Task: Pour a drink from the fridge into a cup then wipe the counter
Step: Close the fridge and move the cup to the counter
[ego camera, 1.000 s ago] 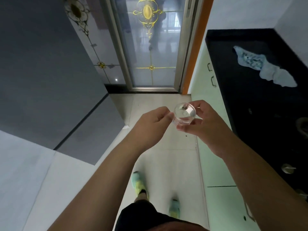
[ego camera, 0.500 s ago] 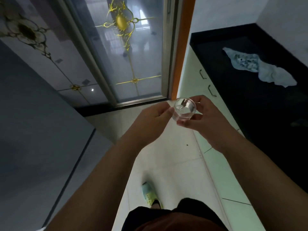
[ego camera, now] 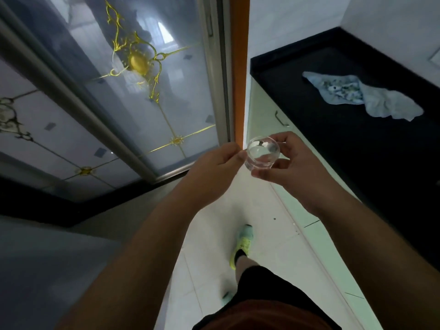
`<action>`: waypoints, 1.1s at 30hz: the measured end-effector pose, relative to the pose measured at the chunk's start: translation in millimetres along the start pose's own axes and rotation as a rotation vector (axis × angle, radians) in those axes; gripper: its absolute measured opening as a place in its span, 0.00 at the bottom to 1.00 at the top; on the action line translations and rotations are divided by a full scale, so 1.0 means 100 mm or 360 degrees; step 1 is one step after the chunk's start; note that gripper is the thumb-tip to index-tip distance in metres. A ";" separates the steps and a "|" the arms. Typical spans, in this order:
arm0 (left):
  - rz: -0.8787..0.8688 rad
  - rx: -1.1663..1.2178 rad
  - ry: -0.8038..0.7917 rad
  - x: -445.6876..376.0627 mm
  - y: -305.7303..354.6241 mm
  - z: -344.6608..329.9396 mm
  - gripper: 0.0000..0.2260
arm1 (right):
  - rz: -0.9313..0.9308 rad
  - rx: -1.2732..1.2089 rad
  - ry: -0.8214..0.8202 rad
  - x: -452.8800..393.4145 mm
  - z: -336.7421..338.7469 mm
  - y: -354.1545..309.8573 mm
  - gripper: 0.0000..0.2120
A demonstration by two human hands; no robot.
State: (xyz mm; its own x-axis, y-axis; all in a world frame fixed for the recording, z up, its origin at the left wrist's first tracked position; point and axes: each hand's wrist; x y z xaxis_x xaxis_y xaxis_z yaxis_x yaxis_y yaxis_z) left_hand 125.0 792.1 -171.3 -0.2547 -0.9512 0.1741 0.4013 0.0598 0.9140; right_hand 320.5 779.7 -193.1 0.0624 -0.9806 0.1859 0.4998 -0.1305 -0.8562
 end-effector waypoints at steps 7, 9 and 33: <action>-0.0047 -0.0015 0.0013 -1.08 0.09 0.29 0.16 | 0.0022 -0.0016 0.0101 -1.05 0.14 -0.07 0.29; -0.0071 -0.0002 0.0025 -1.38 0.14 0.36 0.18 | 0.0037 -0.0013 0.0125 -1.34 0.19 -0.12 0.29; -0.0342 -0.0210 -0.1004 -4.33 0.57 0.41 0.14 | -0.0539 -0.0336 0.0922 -3.04 0.84 -0.09 0.29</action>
State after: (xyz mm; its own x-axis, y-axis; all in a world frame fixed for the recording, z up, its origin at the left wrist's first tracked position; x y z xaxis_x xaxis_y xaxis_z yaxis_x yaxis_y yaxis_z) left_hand 222.4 1219.4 -179.2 -0.7891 -0.5769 0.2109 0.3784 -0.1862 0.9067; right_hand 369.0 1091.5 -201.4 -0.5669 -0.7932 0.2226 0.2281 -0.4107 -0.8828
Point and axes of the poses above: each hand's wrist, its own x-axis away from the middle knuckle, its own z-axis out of the back of the hand, y = z × x, and after that the axes turned 14 degrees about x, right-handed
